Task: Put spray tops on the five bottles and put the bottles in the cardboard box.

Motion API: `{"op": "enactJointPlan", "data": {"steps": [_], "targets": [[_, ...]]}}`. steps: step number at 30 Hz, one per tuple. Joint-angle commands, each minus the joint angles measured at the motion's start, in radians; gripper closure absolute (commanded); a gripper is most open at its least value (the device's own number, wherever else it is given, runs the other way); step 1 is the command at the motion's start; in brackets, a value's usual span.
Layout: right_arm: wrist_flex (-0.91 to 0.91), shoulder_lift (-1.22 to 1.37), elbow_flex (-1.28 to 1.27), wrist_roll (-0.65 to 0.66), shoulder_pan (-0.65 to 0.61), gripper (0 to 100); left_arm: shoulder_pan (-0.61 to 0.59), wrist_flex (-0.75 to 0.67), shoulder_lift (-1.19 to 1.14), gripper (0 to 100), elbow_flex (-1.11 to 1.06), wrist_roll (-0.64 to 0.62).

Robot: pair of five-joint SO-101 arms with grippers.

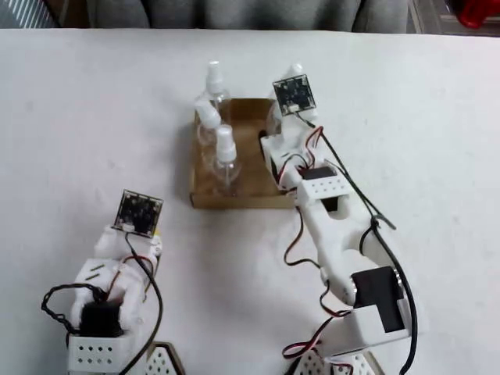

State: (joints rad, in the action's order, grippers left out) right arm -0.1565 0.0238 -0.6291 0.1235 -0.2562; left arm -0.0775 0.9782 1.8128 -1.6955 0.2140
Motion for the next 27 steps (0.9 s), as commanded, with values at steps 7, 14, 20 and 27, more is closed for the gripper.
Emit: {"op": "enactJointPlan", "data": {"steps": [7, 14, 20, 27], "targets": [[-0.007, -0.008, -0.011, -0.172, 0.012, 98.1, -0.012, -0.008, 0.012, 98, 0.003, 0.009], [-0.007, -0.004, -0.011, -0.083, 0.008, 98.0, -0.012, -0.008, 0.012, 98, 0.003, 0.009], [-0.004, -0.004, -0.011, -0.052, 0.005, 96.8, -0.012, -0.008, 0.012, 98, 0.003, 0.009], [-0.005, -0.002, -0.021, -0.054, 0.002, 86.5, -0.012, -0.008, 0.012, 98, 0.003, 0.009]]}}
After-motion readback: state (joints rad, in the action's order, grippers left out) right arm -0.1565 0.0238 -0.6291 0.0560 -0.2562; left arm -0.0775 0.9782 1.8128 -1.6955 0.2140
